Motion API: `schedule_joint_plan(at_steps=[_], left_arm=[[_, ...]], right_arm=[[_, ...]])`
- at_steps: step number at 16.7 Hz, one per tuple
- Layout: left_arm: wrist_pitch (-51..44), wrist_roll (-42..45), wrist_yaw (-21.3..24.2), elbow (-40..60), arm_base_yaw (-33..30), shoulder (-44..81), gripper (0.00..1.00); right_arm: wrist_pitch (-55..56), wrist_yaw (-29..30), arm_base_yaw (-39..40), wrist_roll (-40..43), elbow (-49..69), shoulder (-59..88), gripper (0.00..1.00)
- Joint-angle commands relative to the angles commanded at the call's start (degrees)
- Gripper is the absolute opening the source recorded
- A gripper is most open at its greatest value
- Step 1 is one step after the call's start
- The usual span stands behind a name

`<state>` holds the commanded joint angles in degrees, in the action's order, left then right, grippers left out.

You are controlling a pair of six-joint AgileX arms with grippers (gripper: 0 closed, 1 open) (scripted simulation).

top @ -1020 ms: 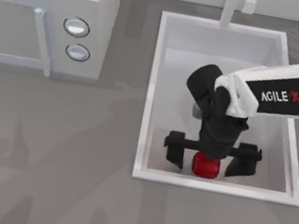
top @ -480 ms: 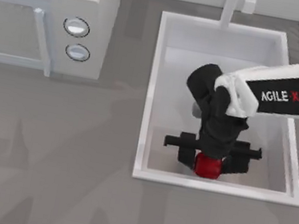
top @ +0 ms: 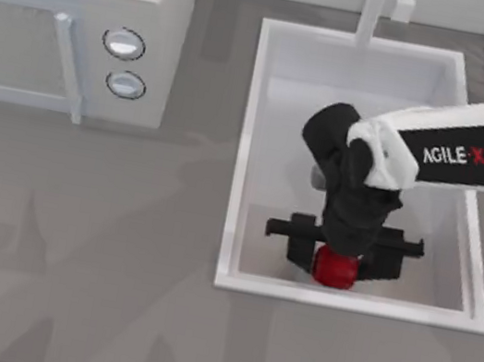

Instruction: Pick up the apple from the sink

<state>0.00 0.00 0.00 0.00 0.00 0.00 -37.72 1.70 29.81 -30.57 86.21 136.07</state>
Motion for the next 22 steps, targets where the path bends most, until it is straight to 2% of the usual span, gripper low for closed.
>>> schedule_joint_plan(at_steps=[5,14,17,22], left_arm=[[0.00,0.00,0.00,0.00,0.00,0.00,1.00],[0.00,0.00,0.00,0.00,0.00,0.00,1.00],[0.00,0.00,0.00,0.00,0.00,0.00,1.00],[0.00,0.00,0.00,0.00,0.00,0.00,1.00]], right_arm=[[-9.50,-0.02,0.15,-0.13,8.58,-1.38,0.00],[-46.04,-0.11,-0.12,0.24,35.03,-9.38,0.00],[-50.83,-0.14,-0.29,0.42,39.32,-11.34,0.00],[-51.08,-0.16,-0.06,0.33,39.59,-11.42,0.00]])
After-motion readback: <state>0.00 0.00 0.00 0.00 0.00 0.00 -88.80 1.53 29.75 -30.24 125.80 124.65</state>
